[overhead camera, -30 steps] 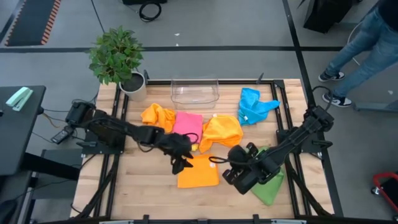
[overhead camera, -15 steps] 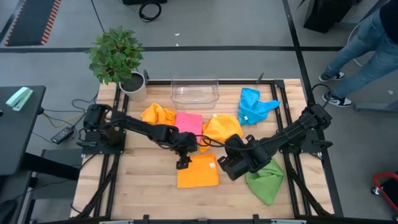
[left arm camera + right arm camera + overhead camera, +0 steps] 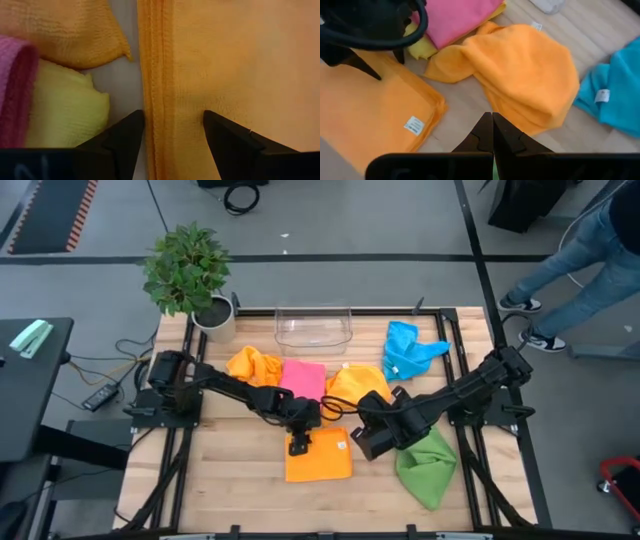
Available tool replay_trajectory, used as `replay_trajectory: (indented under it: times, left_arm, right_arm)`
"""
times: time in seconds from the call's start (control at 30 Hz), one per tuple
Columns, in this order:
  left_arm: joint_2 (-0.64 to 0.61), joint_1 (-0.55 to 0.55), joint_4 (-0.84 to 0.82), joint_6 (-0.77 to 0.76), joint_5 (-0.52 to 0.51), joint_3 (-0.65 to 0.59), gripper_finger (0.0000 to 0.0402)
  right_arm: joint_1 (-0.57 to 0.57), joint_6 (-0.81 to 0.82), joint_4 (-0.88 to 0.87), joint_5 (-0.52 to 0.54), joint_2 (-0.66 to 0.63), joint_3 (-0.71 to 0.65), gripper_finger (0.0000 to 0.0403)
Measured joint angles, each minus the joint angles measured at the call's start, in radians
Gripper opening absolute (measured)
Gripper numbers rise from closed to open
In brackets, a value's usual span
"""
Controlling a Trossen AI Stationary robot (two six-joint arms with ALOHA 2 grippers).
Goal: Fold microfiber towels
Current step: Stack the bottom folded orange microfiber cloth on top of the pink microfiber cloth
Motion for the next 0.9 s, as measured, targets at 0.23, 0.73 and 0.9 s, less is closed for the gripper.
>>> replay_trajectory:
  times: [0.23,0.73,0.9]
  left_arm:
    - [0.017,-0.017,-0.010,0.007,-0.011,0.000,0.0166]
    - [-0.077,-0.051,-0.080,-0.102,0.030,-0.014,0.0012]
    - [-0.207,0.012,-0.045,-0.192,0.017,-0.007,0.0012]
  right_arm:
    - [-0.024,-0.118,-0.008,0.001,0.000,0.000,0.0004]
    - [-0.046,-0.182,-0.118,0.005,0.000,0.000,0.0004]
    - [-0.046,-0.184,-0.117,0.005,0.000,0.000,0.0004]
